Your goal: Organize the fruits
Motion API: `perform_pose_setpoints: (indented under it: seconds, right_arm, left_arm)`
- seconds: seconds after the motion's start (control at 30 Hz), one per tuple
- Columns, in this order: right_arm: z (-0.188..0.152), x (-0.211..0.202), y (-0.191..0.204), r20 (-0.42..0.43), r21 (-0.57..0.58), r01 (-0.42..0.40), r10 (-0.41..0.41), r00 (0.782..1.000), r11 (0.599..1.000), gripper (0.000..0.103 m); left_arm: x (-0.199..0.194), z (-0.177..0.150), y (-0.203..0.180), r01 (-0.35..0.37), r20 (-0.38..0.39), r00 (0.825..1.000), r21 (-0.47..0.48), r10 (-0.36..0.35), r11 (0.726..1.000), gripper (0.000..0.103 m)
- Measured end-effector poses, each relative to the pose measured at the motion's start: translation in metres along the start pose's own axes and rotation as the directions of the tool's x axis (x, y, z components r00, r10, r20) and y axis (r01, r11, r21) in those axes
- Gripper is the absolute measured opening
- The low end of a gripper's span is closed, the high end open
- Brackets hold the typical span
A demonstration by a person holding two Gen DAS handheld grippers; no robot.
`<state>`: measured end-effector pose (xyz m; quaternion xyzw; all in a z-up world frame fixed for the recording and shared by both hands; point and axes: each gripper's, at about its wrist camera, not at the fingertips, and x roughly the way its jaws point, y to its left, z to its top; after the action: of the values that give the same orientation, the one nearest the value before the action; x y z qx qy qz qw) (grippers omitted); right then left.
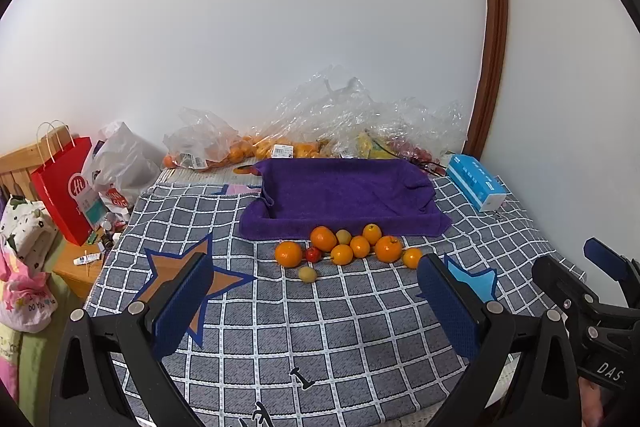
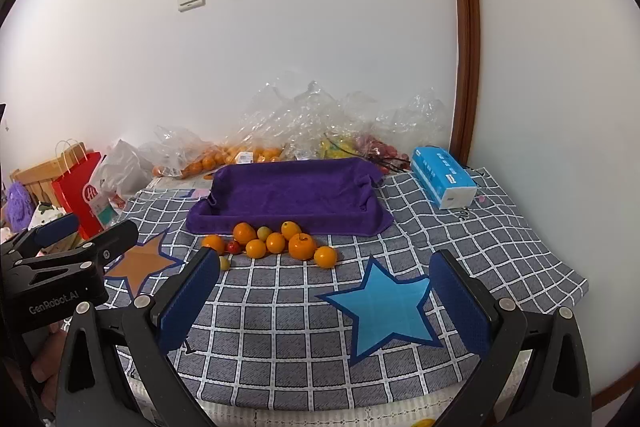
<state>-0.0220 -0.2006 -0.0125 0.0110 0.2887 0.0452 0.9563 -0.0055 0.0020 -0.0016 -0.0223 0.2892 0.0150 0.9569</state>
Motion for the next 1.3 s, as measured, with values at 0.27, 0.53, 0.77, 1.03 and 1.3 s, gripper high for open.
perform_pose_setpoints:
  seconds: [0.27,0.53,0.77,1.03,1.3]
  right_arm:
    - [-0.002,0.026,-0.004,-0.027,0.024,0.026,-0.025,0.999,0.999,0.103]
    - [-0.005,0.071,-0.007,-0.081,0.032,-0.008,0.011,0.997,0.999,0.103]
    - [-0.014,0.131,-0.008,-0.149,0.018,-0.046,0.048,0.988,0.999,0.103]
    - [-0.032,0.197,-0.013,-0.256,0.016,-0.071,0.073,0.964,0.997,0.092]
    - [-0.046,0.242,-0.015,-0.315,-0.004,-0.075,0.07,0.947,0.997,0.06]
  left_arm:
    - [0.028,0.001,0.016,-0.019,-0.042,0.999,-0.033,0.018,0.999,0.102]
    - [0.071,-0.002,0.034,-0.047,-0.102,0.994,-0.051,0.042,0.998,0.102]
    - [0.123,-0.008,0.056,-0.058,-0.167,0.985,-0.07,0.046,0.996,0.097]
    - [0.178,-0.017,0.072,-0.032,-0.261,0.965,-0.087,0.008,0.996,0.096]
    - [0.205,-0.027,0.079,-0.051,-0.29,0.957,-0.111,0.017,0.993,0.094]
